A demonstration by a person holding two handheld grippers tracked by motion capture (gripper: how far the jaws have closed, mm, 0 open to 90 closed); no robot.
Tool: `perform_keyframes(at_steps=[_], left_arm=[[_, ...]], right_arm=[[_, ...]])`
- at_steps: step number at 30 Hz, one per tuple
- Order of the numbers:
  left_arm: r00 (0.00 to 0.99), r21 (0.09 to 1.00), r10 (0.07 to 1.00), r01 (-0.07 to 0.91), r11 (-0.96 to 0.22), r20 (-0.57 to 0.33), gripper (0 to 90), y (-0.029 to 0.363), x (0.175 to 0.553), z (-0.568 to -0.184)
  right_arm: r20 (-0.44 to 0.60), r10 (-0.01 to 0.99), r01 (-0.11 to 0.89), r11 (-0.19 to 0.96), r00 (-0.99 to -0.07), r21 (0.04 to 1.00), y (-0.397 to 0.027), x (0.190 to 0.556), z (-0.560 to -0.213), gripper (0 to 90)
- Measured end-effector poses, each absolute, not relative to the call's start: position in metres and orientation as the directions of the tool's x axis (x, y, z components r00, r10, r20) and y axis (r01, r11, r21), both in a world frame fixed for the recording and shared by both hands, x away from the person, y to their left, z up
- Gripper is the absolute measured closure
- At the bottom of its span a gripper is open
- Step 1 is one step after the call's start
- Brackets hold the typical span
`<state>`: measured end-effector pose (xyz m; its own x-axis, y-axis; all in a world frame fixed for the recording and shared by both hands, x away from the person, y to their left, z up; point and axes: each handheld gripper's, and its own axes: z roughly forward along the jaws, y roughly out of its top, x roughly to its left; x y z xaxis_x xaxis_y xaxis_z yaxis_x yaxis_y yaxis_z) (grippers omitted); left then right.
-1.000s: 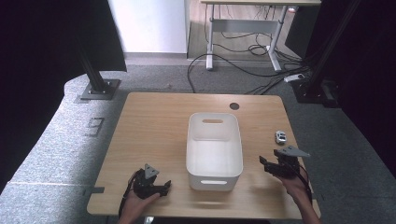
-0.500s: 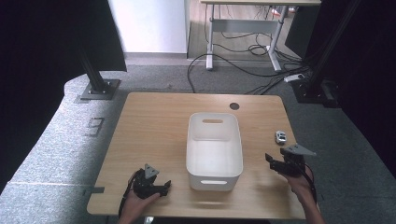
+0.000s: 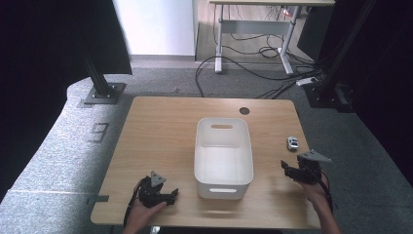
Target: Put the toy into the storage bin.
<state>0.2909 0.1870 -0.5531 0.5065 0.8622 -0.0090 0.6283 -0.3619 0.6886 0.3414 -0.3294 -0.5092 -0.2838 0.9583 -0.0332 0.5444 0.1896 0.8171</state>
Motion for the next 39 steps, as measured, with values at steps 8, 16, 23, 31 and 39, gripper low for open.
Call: perform_keyframes(at_steps=[8,16,23,31,39], left_arm=[[0.505,0.690,0.863,0.628,-0.360,-0.010,13.1,0.187,0.291,-0.553],[0.509,0.689,0.861,0.627,-0.363,-0.009,13.1,0.187,0.291,-0.553],[0.512,0.689,0.859,0.626,-0.366,-0.009,13.0,0.187,0.291,-0.553],[0.514,0.689,0.858,0.624,-0.368,-0.008,13.0,0.188,0.291,-0.553],[0.513,0.690,0.858,0.625,-0.366,-0.009,13.0,0.188,0.291,-0.553]], right_arm=[[-0.040,0.973,0.568,0.166,-0.227,0.806,-0.341,0.345,-0.513,28.5],[-0.049,0.979,0.587,0.159,-0.199,0.794,-0.349,0.352,-0.520,28.5],[-0.050,0.984,0.595,0.145,-0.173,0.791,-0.352,0.361,-0.524,28.6],[-0.064,0.986,0.607,0.146,-0.154,0.781,-0.356,0.369,-0.524,29.5],[-0.052,0.987,0.603,0.133,-0.150,0.787,-0.357,0.377,-0.520,29.1]])
